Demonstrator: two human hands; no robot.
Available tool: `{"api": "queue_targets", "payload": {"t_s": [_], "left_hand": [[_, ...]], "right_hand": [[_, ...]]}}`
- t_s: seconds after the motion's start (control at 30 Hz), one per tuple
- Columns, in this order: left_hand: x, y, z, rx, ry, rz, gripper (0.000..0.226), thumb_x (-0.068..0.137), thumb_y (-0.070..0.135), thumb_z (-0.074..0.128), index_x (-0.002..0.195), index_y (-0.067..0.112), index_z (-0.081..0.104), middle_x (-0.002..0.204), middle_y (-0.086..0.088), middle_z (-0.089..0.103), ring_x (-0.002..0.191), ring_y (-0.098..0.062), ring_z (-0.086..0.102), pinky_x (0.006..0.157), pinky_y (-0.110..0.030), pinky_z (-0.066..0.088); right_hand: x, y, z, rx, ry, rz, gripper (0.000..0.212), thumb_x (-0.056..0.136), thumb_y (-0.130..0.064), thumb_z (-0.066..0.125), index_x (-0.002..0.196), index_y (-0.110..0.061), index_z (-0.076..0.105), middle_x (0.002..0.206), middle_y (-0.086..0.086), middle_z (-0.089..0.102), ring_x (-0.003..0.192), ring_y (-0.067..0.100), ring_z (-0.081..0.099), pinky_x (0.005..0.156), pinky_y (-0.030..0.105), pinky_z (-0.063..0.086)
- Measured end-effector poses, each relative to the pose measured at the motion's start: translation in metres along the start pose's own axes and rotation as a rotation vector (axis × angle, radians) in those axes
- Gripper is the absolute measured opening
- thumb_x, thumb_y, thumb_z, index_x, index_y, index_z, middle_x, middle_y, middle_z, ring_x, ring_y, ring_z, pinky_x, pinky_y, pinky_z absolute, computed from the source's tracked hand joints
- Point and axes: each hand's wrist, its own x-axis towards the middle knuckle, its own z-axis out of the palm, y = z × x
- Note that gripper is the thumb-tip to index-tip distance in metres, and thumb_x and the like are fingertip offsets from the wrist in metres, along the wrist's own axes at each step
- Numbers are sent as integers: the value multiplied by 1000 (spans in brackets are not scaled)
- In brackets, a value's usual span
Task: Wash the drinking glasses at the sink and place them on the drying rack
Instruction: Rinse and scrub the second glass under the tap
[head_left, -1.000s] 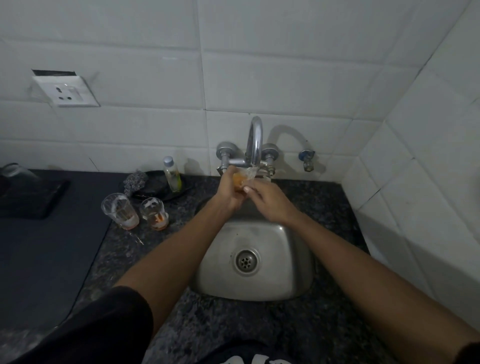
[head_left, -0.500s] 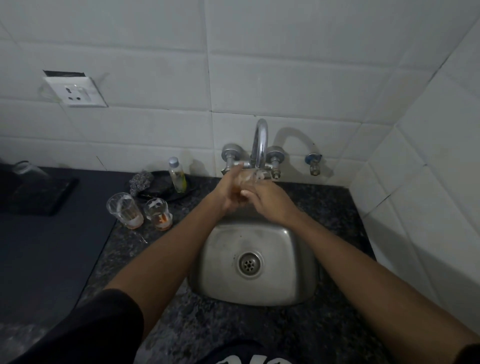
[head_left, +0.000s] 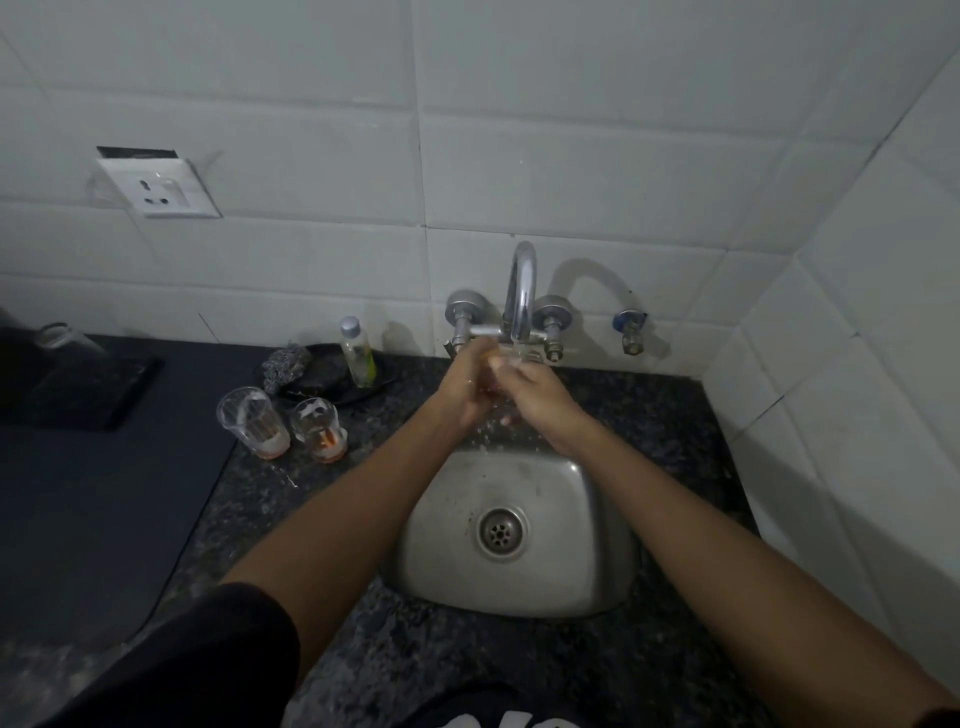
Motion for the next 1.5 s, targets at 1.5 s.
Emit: {"api": "queue_targets", "payload": {"t_s": [1.5], "left_hand": [[-20, 21, 12, 52, 47, -35, 27, 103, 28, 57, 102, 5, 69, 90, -13, 73, 86, -26, 70, 97, -42, 53]], "right_hand": [[3, 12, -7, -559, -49, -273, 29, 106, -36, 49, 120, -18, 68, 101, 1, 71, 91, 16, 70, 77, 38, 58]]}}
